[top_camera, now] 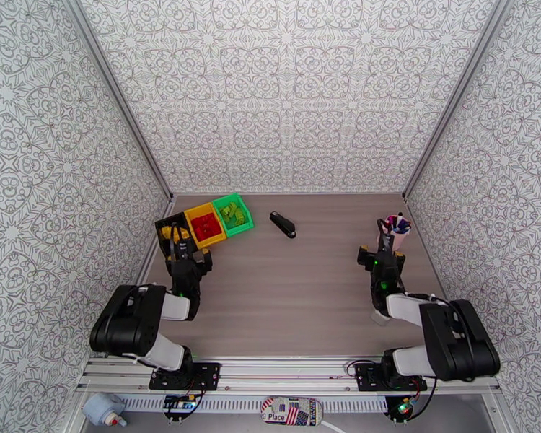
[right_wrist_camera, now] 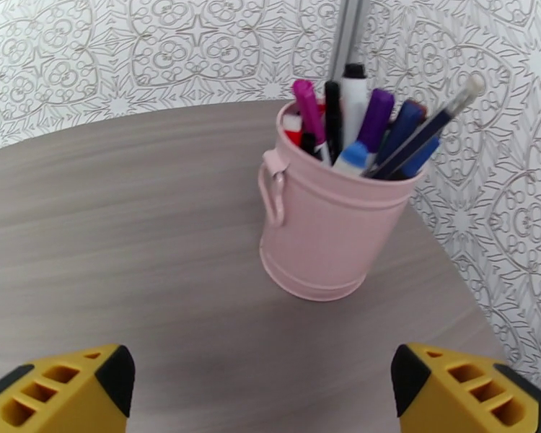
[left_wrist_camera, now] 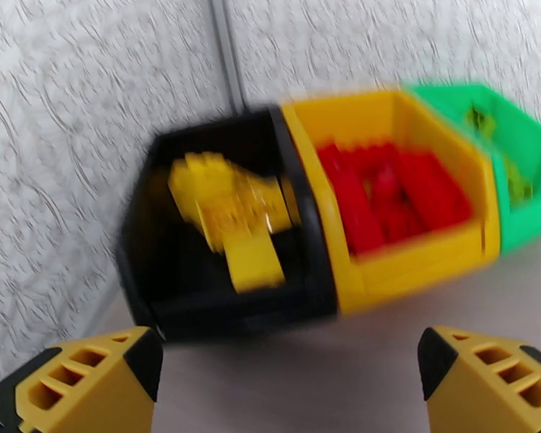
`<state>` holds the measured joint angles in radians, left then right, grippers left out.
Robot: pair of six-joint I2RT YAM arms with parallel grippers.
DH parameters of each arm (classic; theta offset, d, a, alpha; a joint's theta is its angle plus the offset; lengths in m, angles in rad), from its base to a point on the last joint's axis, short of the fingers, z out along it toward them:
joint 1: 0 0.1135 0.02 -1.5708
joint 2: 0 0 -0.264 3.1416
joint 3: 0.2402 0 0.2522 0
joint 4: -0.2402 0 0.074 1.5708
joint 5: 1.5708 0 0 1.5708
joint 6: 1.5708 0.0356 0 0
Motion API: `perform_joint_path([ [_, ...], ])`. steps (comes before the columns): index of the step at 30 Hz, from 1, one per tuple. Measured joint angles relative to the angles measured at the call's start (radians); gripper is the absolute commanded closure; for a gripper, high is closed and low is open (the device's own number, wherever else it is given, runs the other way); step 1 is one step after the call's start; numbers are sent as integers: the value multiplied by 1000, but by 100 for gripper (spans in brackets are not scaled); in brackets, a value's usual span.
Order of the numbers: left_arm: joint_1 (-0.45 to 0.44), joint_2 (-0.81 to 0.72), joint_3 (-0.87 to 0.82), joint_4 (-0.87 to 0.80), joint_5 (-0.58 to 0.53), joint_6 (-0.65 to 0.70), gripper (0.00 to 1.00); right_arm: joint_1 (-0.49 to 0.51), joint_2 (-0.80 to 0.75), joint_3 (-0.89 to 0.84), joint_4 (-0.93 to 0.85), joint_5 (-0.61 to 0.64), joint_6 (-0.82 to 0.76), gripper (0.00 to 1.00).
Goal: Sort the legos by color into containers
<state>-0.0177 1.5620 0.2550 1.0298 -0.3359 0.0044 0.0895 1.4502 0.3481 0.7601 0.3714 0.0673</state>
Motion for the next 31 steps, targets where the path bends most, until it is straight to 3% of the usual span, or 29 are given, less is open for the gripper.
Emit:
perform_joint_path([
  [8, 11, 0, 79, -24, 34, -4, 1, 0, 69, 3, 123, -70, -16, 1],
  [13, 56, -2, 103, -65, 61, -27, 1, -2, 69, 3, 128, -74, -16, 1],
  [31, 57, -2, 103, -86, 79, -31, 1, -21, 69, 13, 138, -104, -16, 1],
])
